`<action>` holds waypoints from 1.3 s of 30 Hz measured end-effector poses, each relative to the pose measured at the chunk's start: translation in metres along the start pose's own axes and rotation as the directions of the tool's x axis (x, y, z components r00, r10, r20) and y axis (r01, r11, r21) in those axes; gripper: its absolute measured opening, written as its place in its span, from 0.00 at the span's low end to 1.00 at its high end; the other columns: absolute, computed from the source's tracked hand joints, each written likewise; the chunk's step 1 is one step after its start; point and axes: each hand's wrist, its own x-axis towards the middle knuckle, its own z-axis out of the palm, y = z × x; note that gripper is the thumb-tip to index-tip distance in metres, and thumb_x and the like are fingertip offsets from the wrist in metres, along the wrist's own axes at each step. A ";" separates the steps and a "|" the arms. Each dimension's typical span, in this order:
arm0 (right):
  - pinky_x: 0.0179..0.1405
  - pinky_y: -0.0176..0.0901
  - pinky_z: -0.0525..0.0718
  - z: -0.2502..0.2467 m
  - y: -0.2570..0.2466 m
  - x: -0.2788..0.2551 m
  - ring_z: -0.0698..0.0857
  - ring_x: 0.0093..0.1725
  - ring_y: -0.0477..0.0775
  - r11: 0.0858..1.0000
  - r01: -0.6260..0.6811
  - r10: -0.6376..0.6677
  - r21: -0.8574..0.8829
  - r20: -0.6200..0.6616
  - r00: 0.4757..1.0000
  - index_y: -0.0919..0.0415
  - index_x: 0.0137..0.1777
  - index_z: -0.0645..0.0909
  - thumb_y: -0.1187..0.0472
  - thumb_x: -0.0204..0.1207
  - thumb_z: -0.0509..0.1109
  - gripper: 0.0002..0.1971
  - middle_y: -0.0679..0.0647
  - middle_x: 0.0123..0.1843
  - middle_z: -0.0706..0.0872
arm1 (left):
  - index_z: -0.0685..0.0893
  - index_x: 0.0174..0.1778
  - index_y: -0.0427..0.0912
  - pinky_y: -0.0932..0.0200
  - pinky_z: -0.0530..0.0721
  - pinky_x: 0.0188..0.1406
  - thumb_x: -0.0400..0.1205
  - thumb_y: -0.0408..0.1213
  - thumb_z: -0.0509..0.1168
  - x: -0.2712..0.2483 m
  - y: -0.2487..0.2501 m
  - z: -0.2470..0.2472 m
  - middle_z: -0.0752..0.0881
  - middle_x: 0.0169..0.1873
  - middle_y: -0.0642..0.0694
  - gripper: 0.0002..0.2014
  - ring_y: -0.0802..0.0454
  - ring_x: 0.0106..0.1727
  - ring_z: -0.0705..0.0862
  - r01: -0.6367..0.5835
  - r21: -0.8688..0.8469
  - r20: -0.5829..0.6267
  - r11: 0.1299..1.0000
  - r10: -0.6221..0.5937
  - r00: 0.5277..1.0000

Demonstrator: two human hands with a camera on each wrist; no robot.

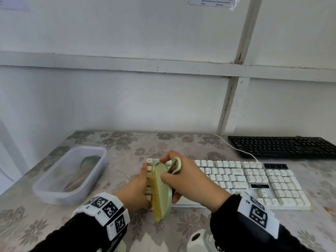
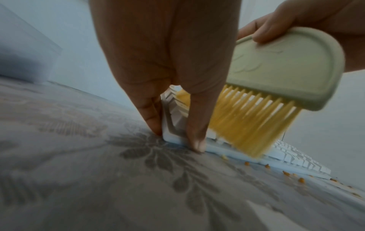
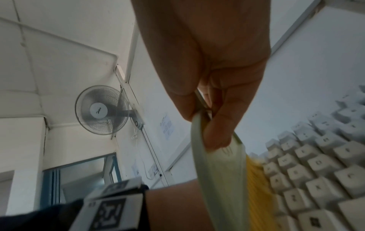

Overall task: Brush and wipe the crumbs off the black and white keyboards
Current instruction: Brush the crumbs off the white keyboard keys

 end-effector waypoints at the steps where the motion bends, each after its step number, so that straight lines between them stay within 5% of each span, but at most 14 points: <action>1: 0.24 0.47 0.87 -0.003 -0.001 -0.002 0.82 0.27 0.52 1.000 -0.010 0.010 0.002 0.022 1.000 0.53 0.57 0.75 0.65 0.76 0.64 0.12 0.52 0.36 0.81 | 0.26 0.78 0.50 0.57 0.81 0.61 0.69 0.43 0.76 -0.001 0.000 0.000 0.77 0.64 0.49 0.62 0.54 0.59 0.81 0.011 0.028 0.011 1.000 -0.011 1.000; 4: 0.24 0.48 0.88 -0.015 -0.005 -0.008 0.83 0.30 0.49 0.999 -0.031 0.032 -0.006 0.054 0.998 0.48 0.61 0.72 0.62 0.78 0.66 0.14 0.55 0.41 0.83 | 0.25 0.78 0.49 0.54 0.77 0.67 0.67 0.39 0.78 -0.001 0.002 -0.001 0.73 0.70 0.47 0.66 0.50 0.66 0.77 0.060 0.059 0.022 0.996 -0.062 0.998; 8: 0.35 0.58 0.90 -0.032 -0.012 -0.013 0.87 0.37 0.60 0.999 -0.026 0.026 -0.046 0.010 1.000 0.45 0.55 0.78 0.58 0.77 0.70 0.09 0.60 0.47 0.85 | 0.27 0.78 0.48 0.55 0.71 0.71 0.67 0.39 0.78 -0.003 0.005 -0.002 0.69 0.73 0.48 0.65 0.51 0.70 0.73 0.089 0.072 0.022 0.993 -0.091 0.996; 10: 0.40 0.52 0.87 -0.040 -0.013 -0.010 0.85 0.38 0.56 0.988 0.035 -0.043 -0.152 -0.052 0.998 0.44 0.49 0.84 0.56 0.76 0.72 0.05 0.56 0.45 0.87 | 0.30 0.79 0.49 0.56 0.74 0.69 0.66 0.38 0.78 -0.004 0.004 -0.002 0.72 0.70 0.49 0.64 0.52 0.67 0.74 0.083 0.066 0.014 0.994 -0.084 0.996; 13: 0.33 0.30 0.74 -0.044 -0.012 -0.003 0.78 0.32 0.41 0.974 0.098 -0.144 -0.202 -0.223 0.964 0.50 0.43 0.88 0.56 0.72 0.75 0.01 0.49 0.35 0.86 | 0.28 0.79 0.50 0.55 0.73 0.70 0.66 0.38 0.78 -0.004 0.005 -0.002 0.71 0.72 0.49 0.64 0.51 0.69 0.73 0.094 0.077 0.023 0.993 -0.096 0.995; 17: 0.34 0.31 0.76 -0.033 -0.007 0.004 0.82 0.35 0.44 0.981 0.130 -0.176 -0.143 -0.381 0.908 0.56 0.43 0.88 0.58 0.72 0.76 0.03 0.52 0.38 0.89 | 0.26 0.78 0.49 0.54 0.70 0.73 0.68 0.38 0.77 -0.005 0.008 -0.003 0.67 0.75 0.48 0.64 0.50 0.72 0.71 0.101 0.088 0.034 0.991 -0.105 0.994; 21: 0.36 0.20 0.75 -0.014 -0.001 0.010 0.81 0.40 0.36 0.982 0.132 -0.172 -0.132 -0.367 0.914 0.56 0.45 0.87 0.59 0.75 0.73 0.02 0.49 0.43 0.88 | 0.25 0.78 0.48 0.55 0.69 0.74 0.68 0.40 0.77 -0.006 0.010 -0.003 0.65 0.77 0.47 0.64 0.50 0.74 0.69 0.113 0.103 0.032 0.988 -0.117 0.993; 27: 0.44 0.35 0.75 0.005 0.005 0.020 0.81 0.45 0.50 0.977 0.128 -0.186 -0.170 -0.392 0.901 0.58 0.43 0.82 0.58 0.78 0.68 0.06 0.52 0.42 0.86 | 0.26 0.78 0.44 0.58 0.67 0.72 0.70 0.40 0.76 -0.008 0.015 -0.003 0.63 0.77 0.46 0.63 0.50 0.75 0.68 0.126 0.106 0.026 0.986 -0.129 0.991; 33: 0.50 0.57 0.82 0.011 0.015 0.023 0.81 0.50 0.60 0.981 0.026 -0.107 -0.194 -0.420 0.901 0.40 0.33 0.69 0.51 0.78 0.65 0.13 0.52 0.44 0.84 | 0.30 0.79 0.48 0.57 0.73 0.70 0.66 0.38 0.78 -0.005 0.009 -0.003 0.70 0.72 0.49 0.63 0.51 0.69 0.74 0.077 0.061 0.015 0.995 -0.078 0.997; 39: 0.37 0.36 0.76 0.015 0.008 0.018 0.81 0.40 0.48 0.971 0.217 -0.241 -0.104 -0.414 0.878 0.57 0.42 0.79 0.58 0.79 0.67 0.05 0.52 0.41 0.85 | 0.35 0.80 0.47 0.58 0.73 0.70 0.65 0.39 0.78 -0.005 0.006 -0.003 0.69 0.71 0.52 0.62 0.53 0.70 0.72 0.057 0.045 0.003 0.997 -0.057 0.998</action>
